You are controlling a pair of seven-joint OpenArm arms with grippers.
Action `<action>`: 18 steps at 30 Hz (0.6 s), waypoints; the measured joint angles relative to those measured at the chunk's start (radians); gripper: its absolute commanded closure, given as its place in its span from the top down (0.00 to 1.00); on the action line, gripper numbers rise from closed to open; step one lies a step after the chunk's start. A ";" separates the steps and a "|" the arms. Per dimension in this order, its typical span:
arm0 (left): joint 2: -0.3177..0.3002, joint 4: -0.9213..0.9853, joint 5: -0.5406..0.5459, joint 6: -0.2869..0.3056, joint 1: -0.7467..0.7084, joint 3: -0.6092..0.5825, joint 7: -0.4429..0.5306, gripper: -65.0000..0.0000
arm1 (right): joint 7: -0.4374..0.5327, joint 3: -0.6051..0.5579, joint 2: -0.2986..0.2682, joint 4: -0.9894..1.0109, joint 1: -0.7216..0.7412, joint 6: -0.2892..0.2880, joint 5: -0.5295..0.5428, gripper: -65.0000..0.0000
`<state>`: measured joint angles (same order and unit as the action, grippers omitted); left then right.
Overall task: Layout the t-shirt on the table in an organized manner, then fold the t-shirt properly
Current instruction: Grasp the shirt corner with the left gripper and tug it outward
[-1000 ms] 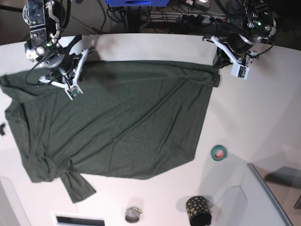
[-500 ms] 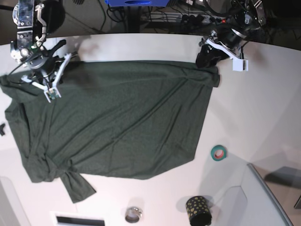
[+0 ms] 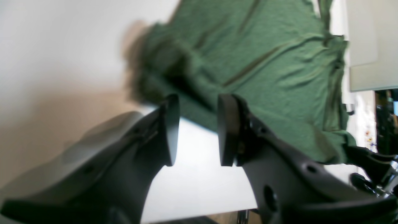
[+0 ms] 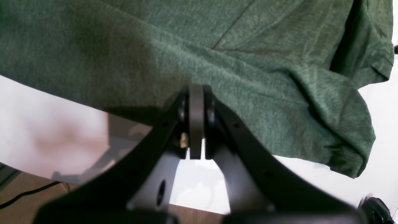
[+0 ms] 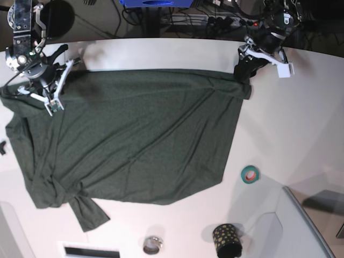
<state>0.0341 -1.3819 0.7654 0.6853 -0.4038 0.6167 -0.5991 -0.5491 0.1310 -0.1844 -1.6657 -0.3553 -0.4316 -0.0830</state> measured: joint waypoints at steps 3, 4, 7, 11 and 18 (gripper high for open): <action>-0.002 0.005 0.002 -0.001 -0.001 -0.001 0.000 0.16 | 0.000 0.000 0.000 0.000 0.000 0.000 0.000 0.00; -0.002 0.007 0.000 -0.001 0.001 -0.001 0.000 0.12 | 0.000 0.000 0.000 0.000 0.000 0.000 0.000 0.00; -0.001 0.038 0.000 -0.001 0.016 0.002 0.000 0.09 | 0.000 0.000 0.000 0.000 0.000 0.000 0.000 0.00; -0.001 0.064 0.001 -0.002 0.016 0.002 0.000 0.12 | 0.000 0.000 0.000 0.000 0.000 0.000 0.000 0.00; -0.002 0.064 0.000 -0.002 0.039 0.003 -0.003 0.14 | 0.000 0.000 0.000 0.000 0.000 0.000 0.000 0.00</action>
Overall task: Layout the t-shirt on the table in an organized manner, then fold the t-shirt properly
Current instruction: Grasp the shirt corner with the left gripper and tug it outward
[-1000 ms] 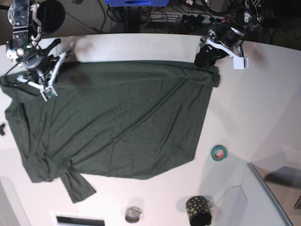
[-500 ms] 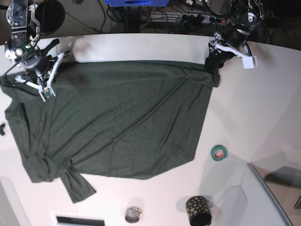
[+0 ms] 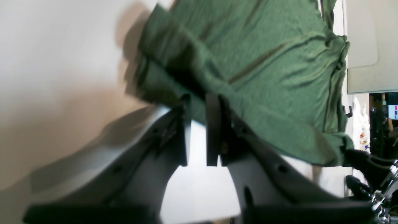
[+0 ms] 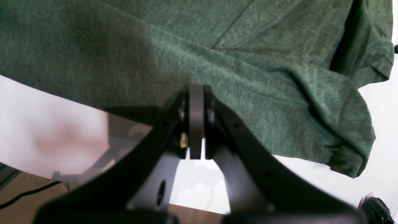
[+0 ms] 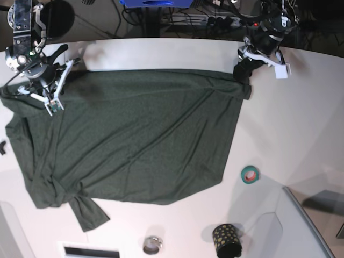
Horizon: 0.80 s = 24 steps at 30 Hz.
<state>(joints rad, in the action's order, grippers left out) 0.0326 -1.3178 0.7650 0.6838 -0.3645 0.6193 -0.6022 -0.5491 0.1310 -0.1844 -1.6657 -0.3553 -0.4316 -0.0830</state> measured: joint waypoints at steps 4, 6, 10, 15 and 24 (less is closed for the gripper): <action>0.001 0.000 0.005 0.000 0.010 -0.005 0.002 0.14 | 0.000 0.000 0.000 0.000 0.000 0.000 0.000 0.00; -0.001 0.013 0.004 0.001 0.018 -0.005 0.000 0.14 | 0.000 0.000 0.000 0.000 0.000 0.000 0.000 0.00; -0.002 0.039 0.006 0.000 0.032 -0.006 0.000 0.14 | 0.000 0.000 0.000 0.000 0.000 0.000 0.000 0.00; -0.002 0.041 0.003 -0.001 0.035 -0.005 0.000 0.14 | 0.001 0.001 0.000 0.004 0.001 0.000 0.000 0.00; -0.002 0.054 0.000 -0.002 0.093 -0.005 0.000 0.14 | 0.000 0.001 -0.005 0.025 0.003 -0.001 0.000 0.00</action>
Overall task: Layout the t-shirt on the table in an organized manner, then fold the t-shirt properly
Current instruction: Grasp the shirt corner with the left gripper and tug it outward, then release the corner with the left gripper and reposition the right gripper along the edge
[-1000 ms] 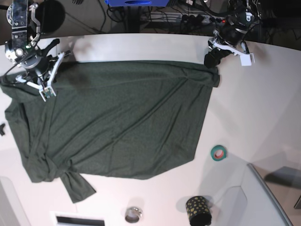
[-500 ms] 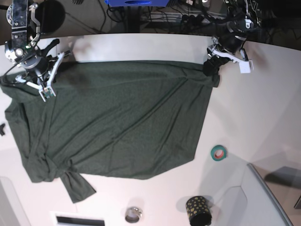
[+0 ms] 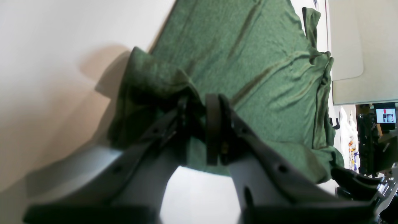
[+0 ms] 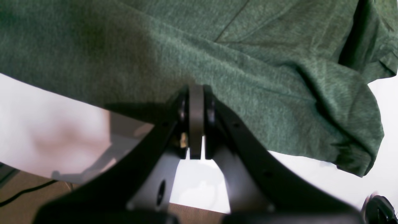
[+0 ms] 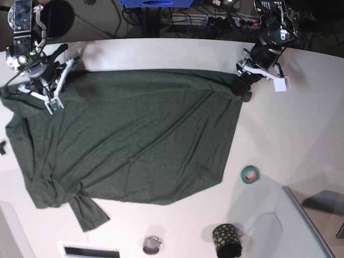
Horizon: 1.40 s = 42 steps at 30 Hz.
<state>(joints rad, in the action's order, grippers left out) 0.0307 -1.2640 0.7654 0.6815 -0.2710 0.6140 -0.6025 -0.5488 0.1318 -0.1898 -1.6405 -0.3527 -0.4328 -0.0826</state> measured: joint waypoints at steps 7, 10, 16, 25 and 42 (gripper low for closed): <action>0.008 0.002 -0.127 0.002 0.071 -0.001 0.000 0.14 | 0.000 0.000 -0.004 0.000 0.000 -0.002 0.000 0.00; 0.016 0.036 -0.134 0.003 0.098 -0.001 0.000 0.14 | 0.000 0.000 -0.004 0.000 0.003 -0.002 0.000 0.00; 0.006 0.202 -0.139 0.008 0.186 -0.002 0.010 0.14 | 0.000 0.000 -0.003 0.000 0.003 -0.002 0.000 0.00; -0.013 0.037 -0.131 -0.001 0.153 0.008 0.002 0.14 | -0.001 0.124 0.025 0.002 0.019 -0.003 0.139 0.00; -0.148 -0.194 -0.133 0.007 -0.135 0.121 -0.005 0.13 | 0.001 0.141 0.027 -0.023 -0.027 0.003 0.221 0.24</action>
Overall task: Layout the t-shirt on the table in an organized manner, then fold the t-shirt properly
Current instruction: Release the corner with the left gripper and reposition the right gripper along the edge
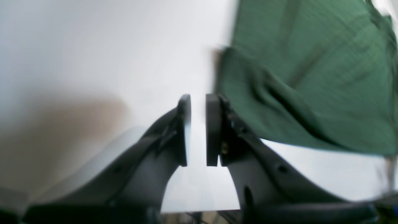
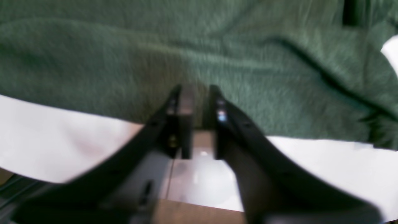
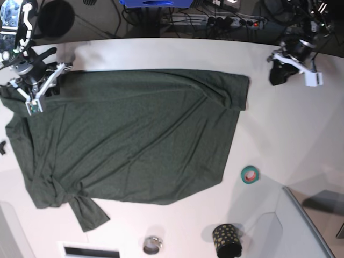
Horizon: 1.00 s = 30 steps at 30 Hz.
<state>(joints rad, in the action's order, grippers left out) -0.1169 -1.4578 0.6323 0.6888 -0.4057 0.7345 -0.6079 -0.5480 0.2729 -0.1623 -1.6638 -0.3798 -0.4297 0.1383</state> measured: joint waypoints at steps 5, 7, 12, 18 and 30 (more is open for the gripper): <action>-0.071 0.005 -0.004 -0.003 -0.032 0.077 0.001 0.13 | 0.005 -0.163 -0.011 -0.062 -0.025 -0.006 -0.282 0.26; -0.077 0.005 -0.003 -0.003 -0.035 0.072 0.003 0.13 | 0.074 -0.252 -0.005 -0.073 -0.018 -0.009 -0.389 0.26; -0.069 0.005 -0.003 0.000 -0.041 0.063 -0.001 0.13 | 0.108 -0.417 0.029 -0.077 0.019 -0.005 -0.516 0.26; -0.069 0.020 0.004 0.000 -0.069 0.072 0.002 0.13 | 0.109 -0.505 0.098 -0.075 0.025 -0.007 -0.520 0.26; -0.053 0.054 -0.003 0.000 -0.077 0.076 0.000 0.13 | -0.010 -0.630 0.050 -0.084 -0.032 0.000 -0.523 0.60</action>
<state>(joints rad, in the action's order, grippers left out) -0.1703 -1.4040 0.6289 0.6884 -0.4824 0.8101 -0.6075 -0.5583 -0.3573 -0.1120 -1.7481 -0.4114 -0.4297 -0.3851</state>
